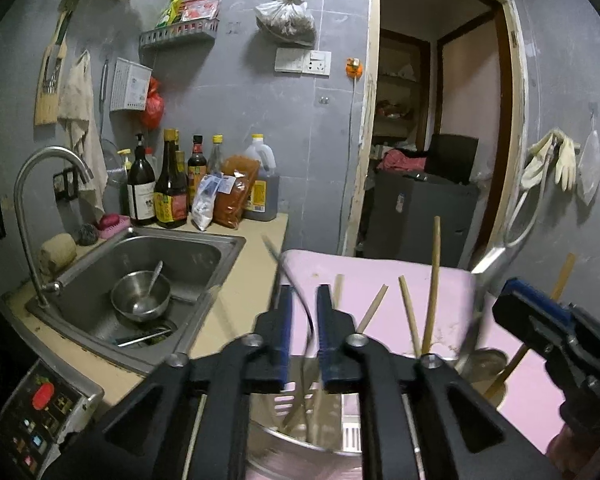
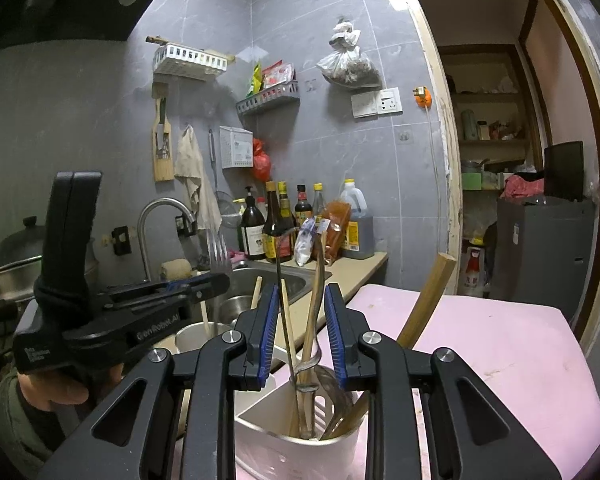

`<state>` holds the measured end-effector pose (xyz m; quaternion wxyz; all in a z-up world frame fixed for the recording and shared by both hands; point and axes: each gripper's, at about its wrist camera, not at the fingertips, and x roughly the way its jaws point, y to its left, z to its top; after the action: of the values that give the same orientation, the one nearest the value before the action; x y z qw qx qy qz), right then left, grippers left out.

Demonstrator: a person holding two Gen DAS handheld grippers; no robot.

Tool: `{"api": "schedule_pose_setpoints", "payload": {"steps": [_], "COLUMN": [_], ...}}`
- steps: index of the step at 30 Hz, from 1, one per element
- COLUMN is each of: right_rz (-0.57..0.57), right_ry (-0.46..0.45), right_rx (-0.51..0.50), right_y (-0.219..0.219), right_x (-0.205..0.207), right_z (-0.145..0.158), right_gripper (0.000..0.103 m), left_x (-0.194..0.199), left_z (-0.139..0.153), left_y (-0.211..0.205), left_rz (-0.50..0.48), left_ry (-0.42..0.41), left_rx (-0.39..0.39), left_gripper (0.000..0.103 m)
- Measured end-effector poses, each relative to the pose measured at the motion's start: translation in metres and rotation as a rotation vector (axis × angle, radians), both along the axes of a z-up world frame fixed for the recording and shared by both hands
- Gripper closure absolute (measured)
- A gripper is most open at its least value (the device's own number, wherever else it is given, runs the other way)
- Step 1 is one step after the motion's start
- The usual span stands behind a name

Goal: Organize utensils
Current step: 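Lower the fork with the left tool into the holder while the right tool lowers the peeler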

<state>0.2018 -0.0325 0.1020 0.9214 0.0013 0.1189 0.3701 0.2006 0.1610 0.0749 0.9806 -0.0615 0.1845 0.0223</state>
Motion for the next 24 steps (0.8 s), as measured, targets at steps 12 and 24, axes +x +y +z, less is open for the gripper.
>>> {"api": "schedule_pose_setpoints", "payload": {"steps": [12, 24], "right_rz": [-0.029, -0.096], "right_ry": [-0.055, -0.136], "right_rx": [0.014, 0.031], "right_y": [-0.007, -0.032], "right_x": [-0.013, -0.026], "right_z": [0.009, 0.022], "right_gripper": [0.075, 0.063], "left_x": [-0.021, -0.035], "left_z": [0.019, 0.03], "left_y": [0.005, -0.009], "left_rz": [-0.005, -0.02], "left_ry": [-0.064, -0.1], "left_rx": [-0.073, -0.084], "left_gripper": [0.074, 0.057]}}
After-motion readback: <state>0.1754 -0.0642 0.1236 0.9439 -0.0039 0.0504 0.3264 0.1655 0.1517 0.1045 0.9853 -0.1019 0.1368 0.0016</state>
